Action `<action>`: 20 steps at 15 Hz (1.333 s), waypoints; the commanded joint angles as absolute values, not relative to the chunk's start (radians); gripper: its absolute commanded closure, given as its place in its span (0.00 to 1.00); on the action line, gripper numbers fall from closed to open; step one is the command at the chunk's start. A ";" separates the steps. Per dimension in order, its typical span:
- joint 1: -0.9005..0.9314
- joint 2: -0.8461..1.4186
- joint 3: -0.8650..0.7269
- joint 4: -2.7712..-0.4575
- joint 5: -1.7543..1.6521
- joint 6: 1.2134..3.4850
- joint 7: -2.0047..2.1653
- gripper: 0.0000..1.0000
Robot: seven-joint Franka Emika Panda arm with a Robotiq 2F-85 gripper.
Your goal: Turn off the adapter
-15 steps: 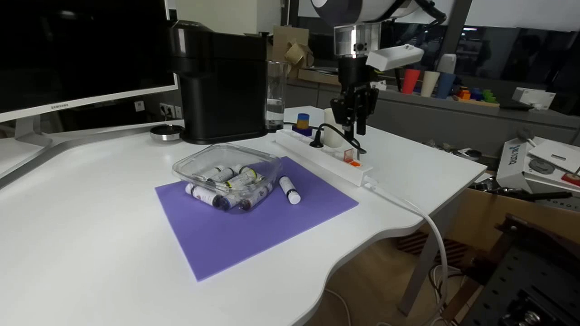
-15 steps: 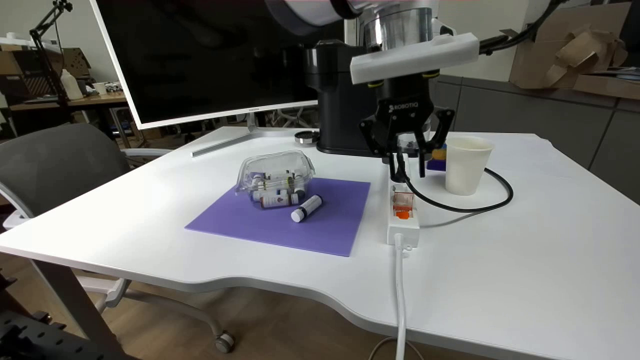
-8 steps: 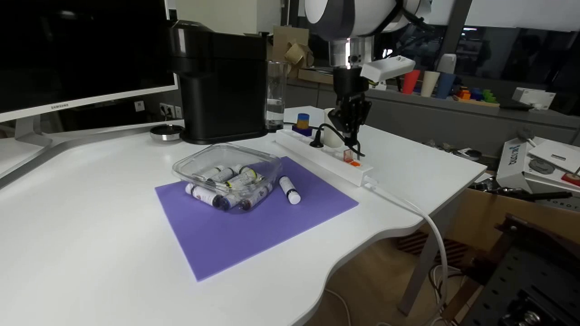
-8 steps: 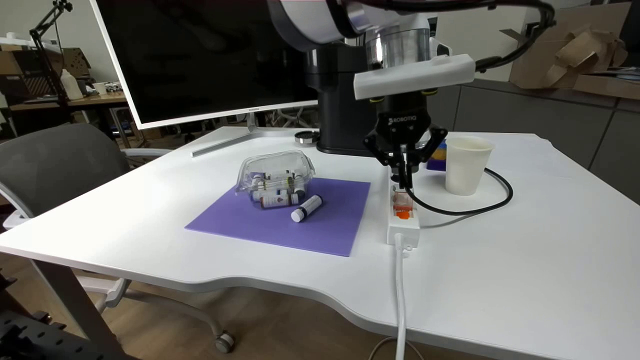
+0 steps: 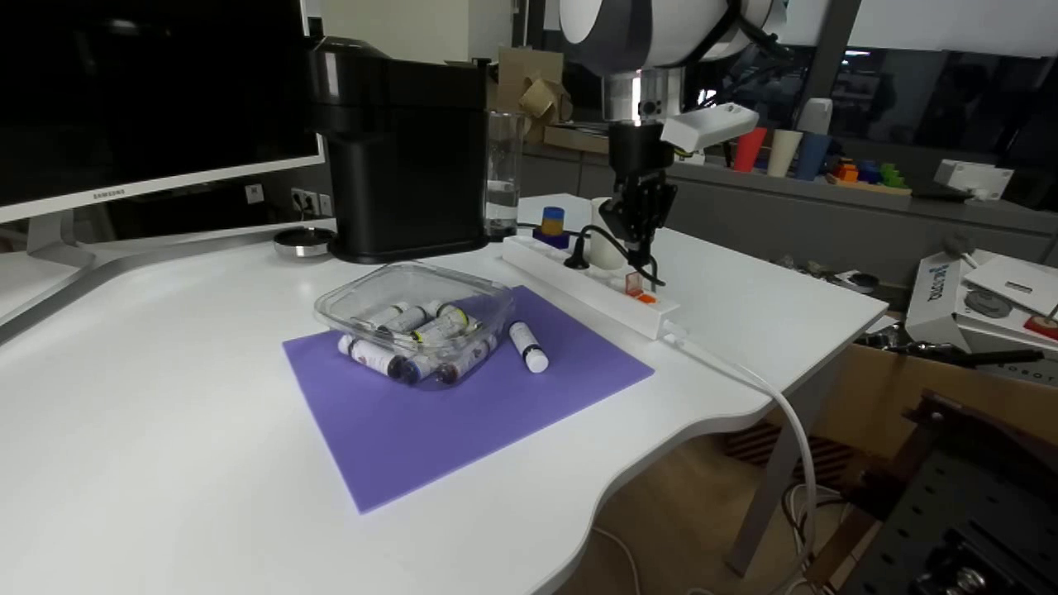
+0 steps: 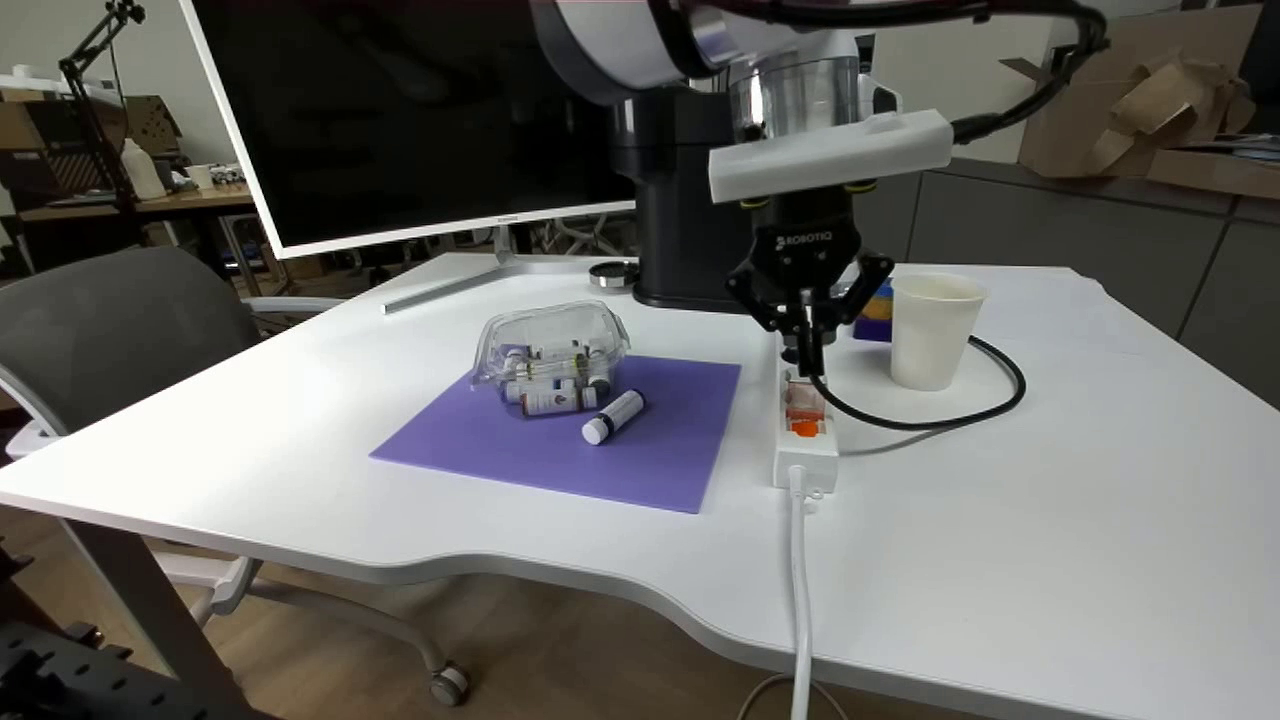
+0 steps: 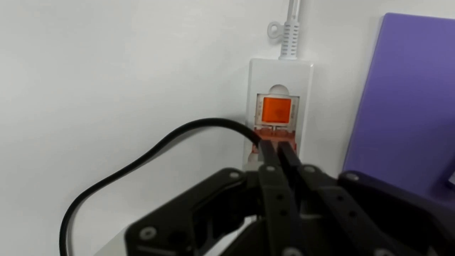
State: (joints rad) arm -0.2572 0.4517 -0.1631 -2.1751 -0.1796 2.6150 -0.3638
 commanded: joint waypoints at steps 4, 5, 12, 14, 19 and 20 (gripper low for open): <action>-0.246 0.351 -0.175 -2.321 -0.227 2.788 -0.354 0.98; -0.244 0.337 -0.176 -2.341 -0.231 2.810 -0.353 0.98; -0.232 0.253 -0.193 -2.406 -0.236 2.788 -0.337 0.55; -0.230 0.237 -0.194 -2.414 -0.238 2.772 -0.337 0.41; -0.245 0.263 -0.177 -2.383 -0.207 2.717 -0.363 0.79; -0.248 0.269 -0.172 -2.378 -0.197 2.706 -0.369 0.86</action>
State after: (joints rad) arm -0.2430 0.2670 -0.1792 -2.3906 -0.2141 2.7468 -0.3654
